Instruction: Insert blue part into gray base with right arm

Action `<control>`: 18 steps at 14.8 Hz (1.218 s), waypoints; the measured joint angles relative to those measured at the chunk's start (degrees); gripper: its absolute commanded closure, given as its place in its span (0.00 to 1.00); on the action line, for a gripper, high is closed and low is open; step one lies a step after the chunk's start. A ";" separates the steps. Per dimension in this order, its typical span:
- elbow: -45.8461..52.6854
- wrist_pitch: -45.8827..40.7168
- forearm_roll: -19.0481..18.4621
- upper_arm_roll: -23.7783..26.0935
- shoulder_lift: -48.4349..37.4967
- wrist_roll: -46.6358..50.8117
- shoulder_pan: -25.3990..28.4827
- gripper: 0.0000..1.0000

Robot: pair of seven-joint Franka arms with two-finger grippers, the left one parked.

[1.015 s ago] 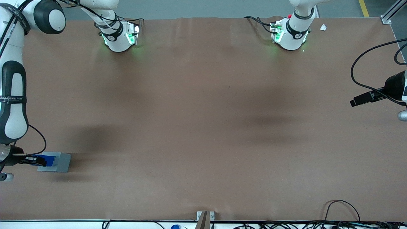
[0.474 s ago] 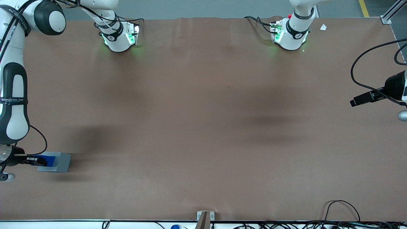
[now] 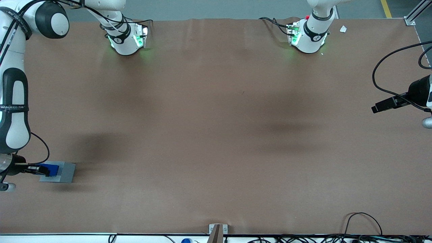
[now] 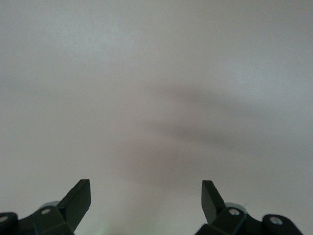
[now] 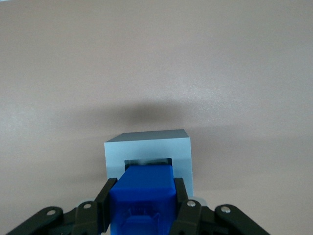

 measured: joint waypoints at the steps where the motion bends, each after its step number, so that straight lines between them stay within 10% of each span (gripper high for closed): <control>1: 0.00 0.00 0.00 0.02 0.07 -0.10 0.00 1.00; 12: -0.05 0.08 -0.01 0.27 0.13 -0.89 0.02 0.98; 18: -0.74 1.72 -0.02 0.38 0.87 -1.53 0.03 0.00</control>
